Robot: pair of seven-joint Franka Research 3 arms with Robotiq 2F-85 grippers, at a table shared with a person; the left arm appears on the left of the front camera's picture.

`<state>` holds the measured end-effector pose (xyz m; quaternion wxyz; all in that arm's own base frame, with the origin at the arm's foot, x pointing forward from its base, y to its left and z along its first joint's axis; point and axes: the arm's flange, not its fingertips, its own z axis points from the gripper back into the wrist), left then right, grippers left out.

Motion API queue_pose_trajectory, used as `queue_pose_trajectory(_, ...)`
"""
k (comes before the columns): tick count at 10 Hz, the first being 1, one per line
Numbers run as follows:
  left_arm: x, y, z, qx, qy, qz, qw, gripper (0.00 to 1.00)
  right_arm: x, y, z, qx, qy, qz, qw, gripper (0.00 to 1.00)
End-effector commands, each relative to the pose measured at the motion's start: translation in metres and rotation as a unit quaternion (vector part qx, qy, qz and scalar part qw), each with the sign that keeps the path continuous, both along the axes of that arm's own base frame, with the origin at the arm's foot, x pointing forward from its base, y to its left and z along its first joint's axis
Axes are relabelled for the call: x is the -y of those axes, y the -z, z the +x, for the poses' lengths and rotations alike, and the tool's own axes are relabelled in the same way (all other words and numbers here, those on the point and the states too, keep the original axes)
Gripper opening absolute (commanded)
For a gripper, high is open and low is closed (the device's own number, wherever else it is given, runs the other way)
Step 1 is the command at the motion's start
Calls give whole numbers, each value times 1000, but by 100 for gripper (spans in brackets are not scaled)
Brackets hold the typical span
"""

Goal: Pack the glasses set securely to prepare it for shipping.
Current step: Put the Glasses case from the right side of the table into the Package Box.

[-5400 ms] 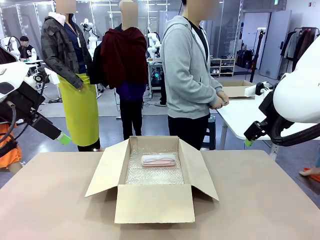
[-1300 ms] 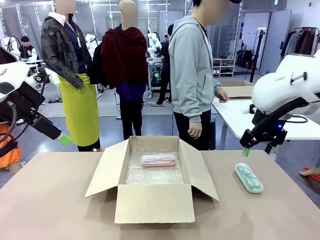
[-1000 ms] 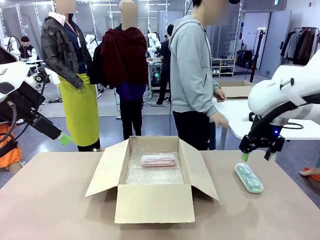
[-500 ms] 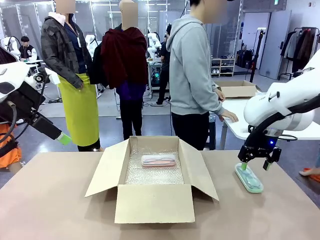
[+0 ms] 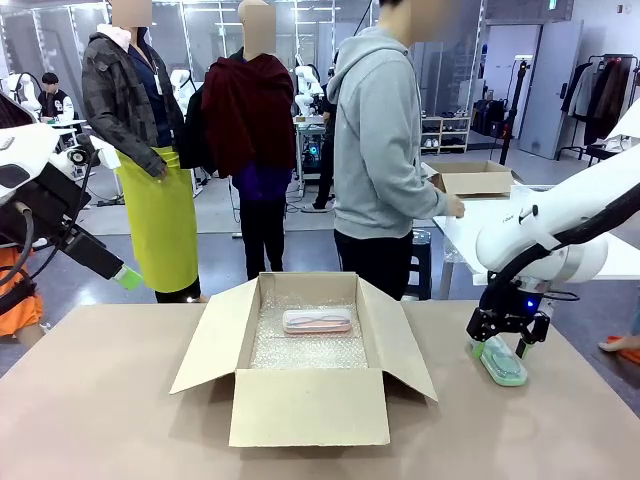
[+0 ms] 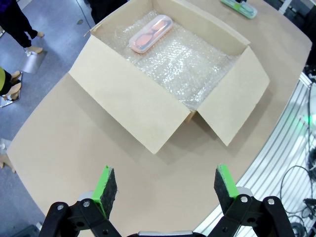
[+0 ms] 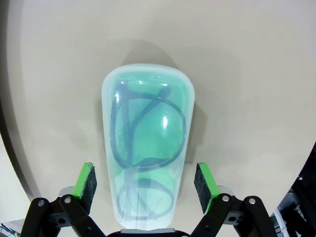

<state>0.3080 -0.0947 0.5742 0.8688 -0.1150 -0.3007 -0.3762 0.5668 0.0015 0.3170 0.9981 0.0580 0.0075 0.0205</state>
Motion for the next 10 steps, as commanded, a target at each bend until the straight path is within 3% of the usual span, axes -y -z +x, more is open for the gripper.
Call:
queue_pose_trajectory(1,-1,0,0,9,5,-5,1000,100,-7,6,4,-4,16,5,1000,100)
queue_pose_trajectory(6,-1,0,0,9,5,-5,1000,100,-14,11,0,-3,6,-20,1000,98)
queue_pose_trajectory(7,-1,0,0,9,5,-5,1000,100,-15,11,0,-5,6,-22,1000,80)
queue_pose_trajectory(8,-1,0,0,9,5,-5,1000,100,-16,11,0,-3,8,-27,1000,78)
queue_pose_trajectory(9,-1,0,0,9,5,-5,1000,100,-15,10,0,-1,11,-26,1000,60)
queue_pose_trajectory(10,-1,0,0,9,5,-5,1000,100,-14,9,0,1,13,-26,1000,58)
